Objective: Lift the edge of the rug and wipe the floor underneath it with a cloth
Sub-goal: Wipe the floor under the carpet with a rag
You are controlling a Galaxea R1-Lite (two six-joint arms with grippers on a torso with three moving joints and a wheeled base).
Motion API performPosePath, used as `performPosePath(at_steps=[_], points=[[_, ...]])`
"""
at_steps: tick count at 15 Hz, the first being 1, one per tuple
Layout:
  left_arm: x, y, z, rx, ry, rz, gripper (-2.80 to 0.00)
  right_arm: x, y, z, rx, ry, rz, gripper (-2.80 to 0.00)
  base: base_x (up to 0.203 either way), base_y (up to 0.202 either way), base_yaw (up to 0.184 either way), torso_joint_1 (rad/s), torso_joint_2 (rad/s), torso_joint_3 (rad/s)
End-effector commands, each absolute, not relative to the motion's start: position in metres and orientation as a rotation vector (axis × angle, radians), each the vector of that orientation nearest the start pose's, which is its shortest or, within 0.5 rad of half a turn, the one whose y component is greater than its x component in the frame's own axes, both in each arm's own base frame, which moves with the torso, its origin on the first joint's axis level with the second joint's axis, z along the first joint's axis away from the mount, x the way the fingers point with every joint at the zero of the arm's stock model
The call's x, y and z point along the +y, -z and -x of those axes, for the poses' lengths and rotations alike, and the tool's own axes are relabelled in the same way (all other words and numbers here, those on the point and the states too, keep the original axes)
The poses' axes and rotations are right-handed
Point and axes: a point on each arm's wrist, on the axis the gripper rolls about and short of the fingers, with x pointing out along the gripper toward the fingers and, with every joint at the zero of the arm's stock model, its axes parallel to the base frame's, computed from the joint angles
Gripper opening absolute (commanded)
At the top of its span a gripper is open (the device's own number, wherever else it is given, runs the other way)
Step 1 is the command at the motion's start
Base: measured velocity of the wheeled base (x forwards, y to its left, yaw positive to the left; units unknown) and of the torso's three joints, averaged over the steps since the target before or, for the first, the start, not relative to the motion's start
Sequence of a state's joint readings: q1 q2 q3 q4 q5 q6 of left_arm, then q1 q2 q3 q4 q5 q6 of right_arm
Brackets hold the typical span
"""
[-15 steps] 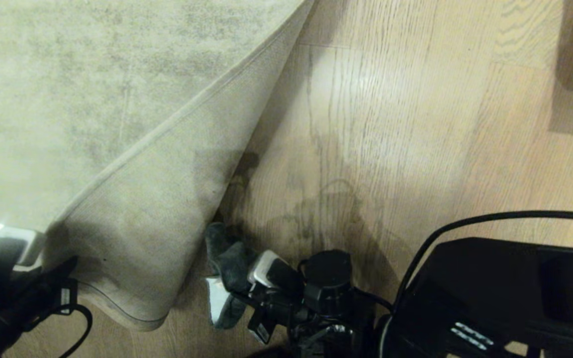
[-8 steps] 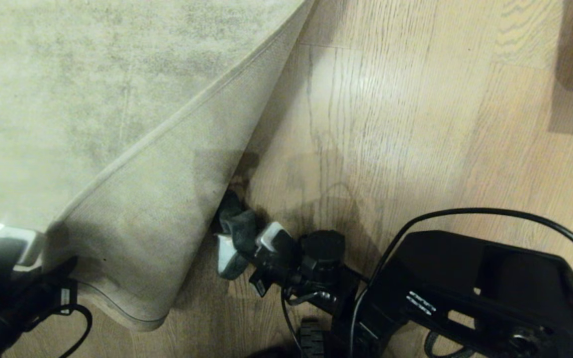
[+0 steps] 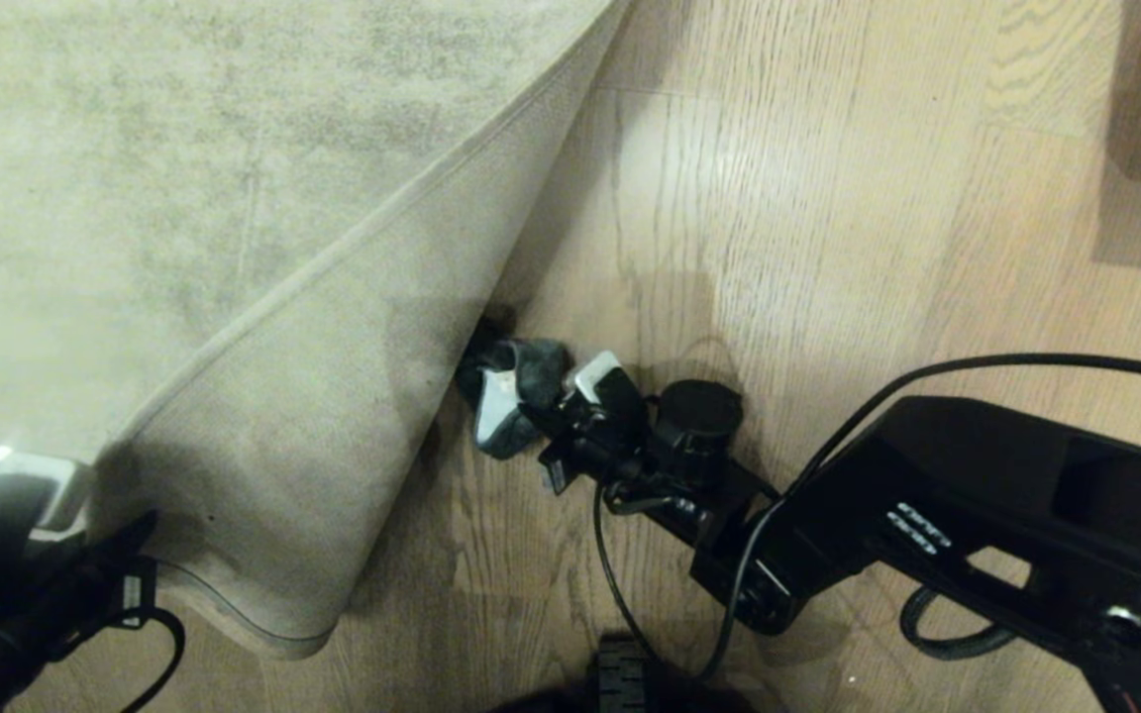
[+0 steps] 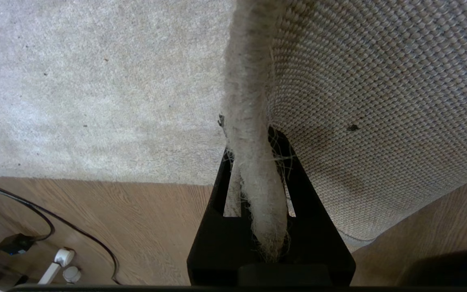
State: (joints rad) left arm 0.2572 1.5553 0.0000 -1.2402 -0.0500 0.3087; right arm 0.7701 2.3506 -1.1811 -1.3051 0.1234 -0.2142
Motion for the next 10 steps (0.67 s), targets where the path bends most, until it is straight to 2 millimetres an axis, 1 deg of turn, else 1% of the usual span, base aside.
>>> performPosePath(at_steps=[1,4,6,8,10], points=[[0.042,-0.095,-0.166,0.335,-0.156,-0.26,-2.8,0.307,-0.132,-0.318,-0.298,-0.855,0.135,-2.8,0.0,0.0,0.0,0.0,0.0,0.0],[0.042,-0.095,-0.166,0.334,-0.155,-0.26,-2.8,0.3,-0.154,-0.31,-0.312,-0.831,0.129,-2.8,0.0,0.0,0.0,0.0,0.0,0.0],[0.042,-0.095,-0.166,0.335,-0.155,-0.258,-2.8,0.291,-0.165,-0.301,-0.309,-0.831,0.132,-2.8,0.0,0.0,0.0,0.0,0.0,0.0],[0.042,-0.095,-0.166,0.335,-0.153,-0.258,-2.8,0.287,-0.167,-0.285,-0.285,-0.854,0.14,-2.8,0.0,0.0,0.0,0.0,0.0,0.0],[0.042,-0.095,-0.166,0.334,-0.154,-0.258,-2.8,0.29,-0.161,-0.26,-0.249,-0.909,0.149,-2.8,0.0,0.0,0.0,0.0,0.0,0.0]])
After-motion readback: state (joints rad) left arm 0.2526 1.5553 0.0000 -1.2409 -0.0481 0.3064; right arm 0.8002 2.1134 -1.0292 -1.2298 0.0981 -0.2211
